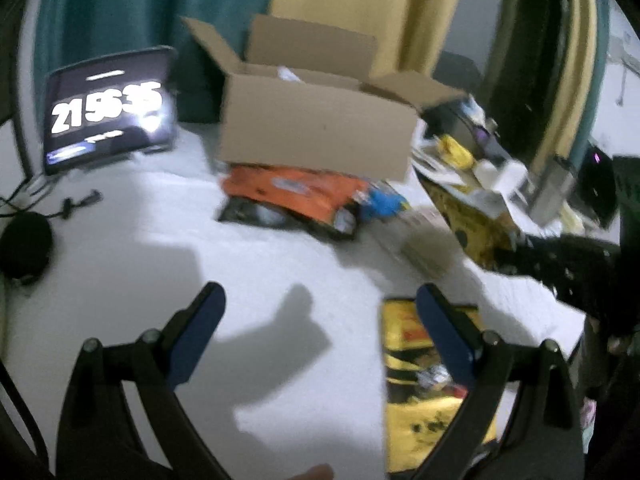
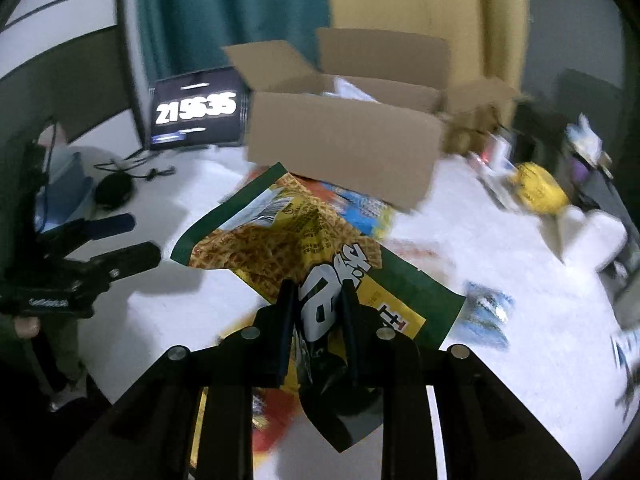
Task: Organize snacks
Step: 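Lift the yellow bag with the left gripper while the right gripper lifts the green chip bag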
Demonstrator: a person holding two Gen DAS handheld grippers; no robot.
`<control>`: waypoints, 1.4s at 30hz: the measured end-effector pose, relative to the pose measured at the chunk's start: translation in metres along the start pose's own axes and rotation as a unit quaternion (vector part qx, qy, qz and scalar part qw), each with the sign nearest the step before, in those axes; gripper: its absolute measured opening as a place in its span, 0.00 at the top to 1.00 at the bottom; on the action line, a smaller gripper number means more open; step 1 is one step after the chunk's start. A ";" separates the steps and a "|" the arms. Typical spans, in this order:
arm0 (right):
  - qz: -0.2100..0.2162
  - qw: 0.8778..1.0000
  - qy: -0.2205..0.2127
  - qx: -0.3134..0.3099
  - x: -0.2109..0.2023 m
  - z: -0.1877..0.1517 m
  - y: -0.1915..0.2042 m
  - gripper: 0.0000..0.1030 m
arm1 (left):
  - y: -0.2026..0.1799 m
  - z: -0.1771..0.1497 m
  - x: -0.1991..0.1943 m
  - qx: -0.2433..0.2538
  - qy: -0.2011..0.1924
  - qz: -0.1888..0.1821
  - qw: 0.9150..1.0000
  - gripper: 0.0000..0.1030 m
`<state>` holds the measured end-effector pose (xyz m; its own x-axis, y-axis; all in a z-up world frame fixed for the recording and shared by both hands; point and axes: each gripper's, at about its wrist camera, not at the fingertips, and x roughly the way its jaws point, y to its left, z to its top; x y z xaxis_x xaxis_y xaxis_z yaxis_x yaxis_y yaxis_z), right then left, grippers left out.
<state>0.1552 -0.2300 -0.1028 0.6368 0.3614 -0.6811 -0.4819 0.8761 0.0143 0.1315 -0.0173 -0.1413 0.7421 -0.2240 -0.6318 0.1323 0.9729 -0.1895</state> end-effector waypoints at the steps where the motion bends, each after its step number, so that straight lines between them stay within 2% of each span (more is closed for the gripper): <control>1: -0.005 1.000 0.001 0.006 -0.002 -0.004 -0.005 0.77 | -0.008 -0.003 0.002 0.007 0.007 -0.005 1.000 0.06; 5: -0.019 0.999 -0.005 0.029 -0.012 -0.019 -0.025 0.77 | -0.043 -0.014 0.016 0.036 0.044 -0.033 0.998 0.06; 10: -0.022 0.998 -0.014 0.051 -0.019 -0.031 -0.043 0.77 | -0.085 -0.029 0.035 0.076 0.089 -0.058 0.991 0.06; 14: -0.018 0.998 -0.020 0.065 -0.021 -0.038 -0.052 0.77 | -0.101 -0.038 0.057 0.098 0.124 -0.029 0.987 0.06; 18: -0.011 0.997 -0.024 0.076 -0.021 -0.042 -0.061 0.77 | -0.113 -0.044 0.065 0.140 0.119 0.004 0.983 0.03; 22: -0.004 0.996 -0.029 0.085 -0.020 -0.042 -0.066 0.77 | -0.101 -0.038 0.069 0.121 0.123 0.023 0.985 0.02; 24: 0.001 0.996 -0.035 0.087 -0.022 -0.042 -0.067 0.77 | -0.083 -0.032 0.070 0.100 0.121 0.028 0.987 0.04; 26: 0.006 0.995 -0.038 0.089 -0.022 -0.042 -0.068 0.77 | -0.082 -0.034 0.071 0.110 0.123 0.027 0.986 0.04; 28: 0.010 0.995 -0.039 0.093 -0.019 -0.041 -0.070 0.77 | -0.082 -0.033 0.070 0.109 0.122 0.023 0.986 0.07; 29: 0.013 0.995 -0.040 0.094 -0.018 -0.041 -0.071 0.77 | -0.082 -0.033 0.070 0.108 0.119 0.023 0.987 0.13; 30: 0.015 0.995 -0.041 0.095 -0.018 -0.040 -0.071 0.77 | -0.081 -0.032 0.069 0.108 0.113 0.022 0.987 0.27; 33: 0.021 0.994 -0.049 0.094 -0.019 -0.037 -0.069 0.77 | -0.077 -0.029 0.067 0.106 0.111 0.016 0.988 0.34; 37: 0.025 0.994 -0.058 0.090 -0.022 -0.029 -0.069 0.77 | -0.071 -0.026 0.060 0.092 0.108 0.010 0.990 0.37; 42: 0.025 0.994 -0.065 0.085 -0.025 -0.018 -0.071 0.77 | -0.069 -0.011 0.040 0.089 0.077 0.009 0.993 0.37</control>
<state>0.1626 -0.3067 -0.1002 0.6919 0.4344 -0.5767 -0.4128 0.8933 0.1776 0.1448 -0.0941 -0.1621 0.6376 -0.1999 -0.7440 0.2440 0.9684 -0.0512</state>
